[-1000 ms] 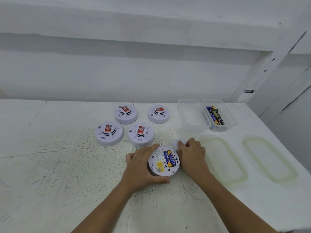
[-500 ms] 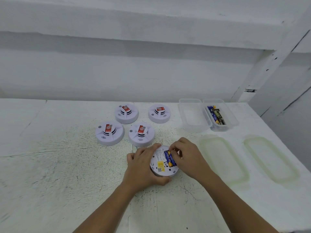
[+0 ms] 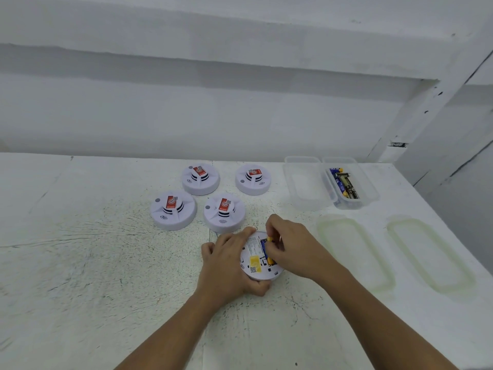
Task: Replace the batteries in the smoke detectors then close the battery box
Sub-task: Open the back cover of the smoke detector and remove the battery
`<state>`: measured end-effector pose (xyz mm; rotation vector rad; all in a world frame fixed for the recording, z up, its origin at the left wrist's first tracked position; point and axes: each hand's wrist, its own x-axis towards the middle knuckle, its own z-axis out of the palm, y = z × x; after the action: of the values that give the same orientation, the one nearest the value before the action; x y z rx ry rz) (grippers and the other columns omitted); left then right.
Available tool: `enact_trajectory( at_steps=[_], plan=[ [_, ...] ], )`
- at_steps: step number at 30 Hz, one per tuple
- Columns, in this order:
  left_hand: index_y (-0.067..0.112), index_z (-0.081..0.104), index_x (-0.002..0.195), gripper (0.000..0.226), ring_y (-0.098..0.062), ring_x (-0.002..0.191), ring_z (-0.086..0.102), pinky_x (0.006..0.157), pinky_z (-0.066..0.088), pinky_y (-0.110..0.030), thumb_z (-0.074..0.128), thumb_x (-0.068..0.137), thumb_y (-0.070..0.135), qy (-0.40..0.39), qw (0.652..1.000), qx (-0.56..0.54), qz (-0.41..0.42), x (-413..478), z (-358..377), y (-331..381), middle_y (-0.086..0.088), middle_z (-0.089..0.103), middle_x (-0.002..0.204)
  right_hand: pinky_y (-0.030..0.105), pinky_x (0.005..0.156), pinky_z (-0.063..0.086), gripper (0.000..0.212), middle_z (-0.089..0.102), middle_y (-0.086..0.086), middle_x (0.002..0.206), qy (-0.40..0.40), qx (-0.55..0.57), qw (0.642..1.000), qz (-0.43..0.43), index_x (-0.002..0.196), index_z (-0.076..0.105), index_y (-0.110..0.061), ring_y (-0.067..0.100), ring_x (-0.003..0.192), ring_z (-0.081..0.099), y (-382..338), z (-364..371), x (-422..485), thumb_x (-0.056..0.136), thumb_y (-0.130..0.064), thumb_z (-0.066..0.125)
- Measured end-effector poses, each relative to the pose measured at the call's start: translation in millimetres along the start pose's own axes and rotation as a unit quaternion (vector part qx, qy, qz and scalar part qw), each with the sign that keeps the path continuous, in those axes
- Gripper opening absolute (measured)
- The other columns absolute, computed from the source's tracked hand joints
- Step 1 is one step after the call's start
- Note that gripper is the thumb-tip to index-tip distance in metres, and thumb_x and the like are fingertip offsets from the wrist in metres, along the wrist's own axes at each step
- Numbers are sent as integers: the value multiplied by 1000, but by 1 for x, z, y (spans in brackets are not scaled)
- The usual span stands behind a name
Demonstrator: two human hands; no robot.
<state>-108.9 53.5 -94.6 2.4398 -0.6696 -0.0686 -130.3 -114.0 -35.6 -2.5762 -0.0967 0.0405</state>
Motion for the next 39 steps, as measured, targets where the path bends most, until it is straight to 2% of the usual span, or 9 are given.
enact_trajectory(
  at_steps=[5, 11, 17, 22, 25, 27, 33, 36, 39],
  plan=[
    [34, 34, 141, 106, -1, 117, 37, 86, 20, -28, 56, 45, 76, -15, 1000, 3, -5, 0, -2, 0, 24, 47, 125, 19, 53, 45, 18, 64, 1, 74, -2, 162, 981, 103, 85, 51, -19, 6, 59, 56, 6, -11, 1, 81, -15, 68],
    [38, 28, 142, 106, 5, 115, 31, 89, 18, -25, 56, 49, 79, -28, 1000, 0, 1, -2, -6, -1, 30, 39, 124, 31, 55, 55, 15, 63, 18, 79, 34, 465, 858, 217, 90, 51, -7, 27, 64, 64, 22, -65, 35, 86, 2, 62],
    [42, 24, 142, 108, 6, 114, 27, 92, 16, -23, 62, 48, 79, -42, 999, -7, -12, 0, -7, -2, 32, 32, 119, 37, 64, 58, 19, 58, 14, 77, 118, 244, 935, 227, 91, 49, -11, 24, 58, 58, 56, -98, 100, 85, -4, 66],
    [48, 19, 140, 107, 19, 106, 14, 94, 16, -16, 67, 47, 75, -53, 998, -15, -19, 0, -10, 2, 42, 20, 110, 41, 71, 58, 34, 61, 17, 70, 73, 58, 956, 278, 56, 44, -9, 24, 53, 61, 80, -83, 140, 82, -3, 65],
    [47, 22, 140, 109, 14, 107, 20, 96, 16, -14, 66, 45, 76, -51, 998, -24, -23, 1, -10, 1, 45, 21, 111, 14, 35, 42, 44, 51, 5, 36, 57, 54, 946, 316, 47, 40, -9, 7, 23, 47, 92, -69, 153, 82, -4, 66],
    [47, 22, 140, 110, 9, 109, 23, 98, 15, -15, 66, 44, 77, -49, 998, -21, -24, 1, -10, 0, 44, 22, 113, 11, 26, 26, 45, 41, -3, 24, 50, 40, 944, 323, 46, 36, -11, 5, 18, 40, 93, -64, 158, 80, -1, 63],
    [55, 16, 133, 105, 17, 111, 14, 95, 17, -14, 64, 42, 78, -45, 998, -23, -26, 2, -9, -1, 43, 21, 113, 12, 40, 30, 39, 41, 6, 51, 69, 23, 952, 299, 50, 31, -15, 20, 45, 45, 99, -58, 168, 73, 5, 55],
    [56, 16, 135, 108, 8, 111, 21, 95, 17, -14, 63, 41, 80, -52, 998, -17, -34, 2, -5, -4, 39, 24, 114, 31, 68, 56, 18, 61, 18, 72, 69, 107, 943, 309, 65, 53, -7, 31, 73, 67, 103, -59, 168, 80, 2, 58],
    [53, 17, 138, 111, -3, 112, 27, 93, 17, -16, 64, 41, 81, -50, 998, -15, -42, 3, -3, -6, 35, 27, 116, 49, 83, 56, 16, 66, 24, 86, 72, 184, 924, 328, 95, 63, 14, 30, 72, 64, 109, -64, 166, 84, 4, 57]
  ],
)
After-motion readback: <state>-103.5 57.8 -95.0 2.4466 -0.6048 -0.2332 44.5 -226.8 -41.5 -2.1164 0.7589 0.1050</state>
